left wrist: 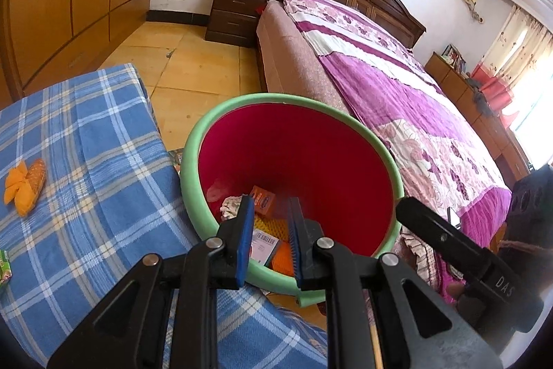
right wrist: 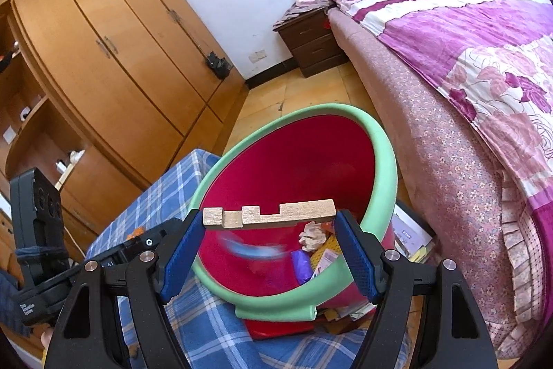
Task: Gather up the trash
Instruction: 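Open the left tool to drop the blue piece while the right tool releases the wooden stick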
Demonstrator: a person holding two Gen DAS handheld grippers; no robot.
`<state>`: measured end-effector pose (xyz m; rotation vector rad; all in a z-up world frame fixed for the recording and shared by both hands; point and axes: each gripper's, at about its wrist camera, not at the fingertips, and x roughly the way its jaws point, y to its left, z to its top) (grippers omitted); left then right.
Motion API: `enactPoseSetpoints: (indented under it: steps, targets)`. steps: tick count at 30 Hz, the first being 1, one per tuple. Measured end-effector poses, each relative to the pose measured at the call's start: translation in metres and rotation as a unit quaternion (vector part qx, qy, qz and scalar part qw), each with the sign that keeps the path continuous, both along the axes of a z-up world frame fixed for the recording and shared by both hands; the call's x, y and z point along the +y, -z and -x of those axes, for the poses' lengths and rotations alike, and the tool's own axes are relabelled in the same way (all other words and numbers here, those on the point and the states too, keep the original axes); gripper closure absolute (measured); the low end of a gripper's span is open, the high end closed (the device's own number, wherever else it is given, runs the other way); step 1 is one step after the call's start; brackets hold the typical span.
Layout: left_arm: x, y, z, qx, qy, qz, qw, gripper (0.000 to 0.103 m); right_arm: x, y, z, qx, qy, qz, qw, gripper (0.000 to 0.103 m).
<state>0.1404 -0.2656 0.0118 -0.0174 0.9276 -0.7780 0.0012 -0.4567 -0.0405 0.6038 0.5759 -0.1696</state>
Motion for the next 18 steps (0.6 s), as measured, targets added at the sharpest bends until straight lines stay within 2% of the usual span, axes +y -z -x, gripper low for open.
enactPoseSetpoints:
  steps: [5, 11, 18]
  targets:
    - [0.009, 0.0, 0.004, -0.015, -0.015, -0.012, 0.9997, 0.07, 0.0, 0.002, -0.004, 0.005, -0.001, 0.001, 1.0, 0.025]
    - [0.031, 0.002, 0.002, -0.016, -0.053, -0.024, 0.9982, 0.061, 0.001, 0.004, -0.016, 0.017, 0.0, 0.018, 1.0, 0.025]
    - [0.054, 0.004, 0.001, -0.014, -0.087, -0.033, 0.9955, 0.06, 0.011, 0.009, -0.028, 0.034, -0.011, 0.04, 0.999, 0.024]
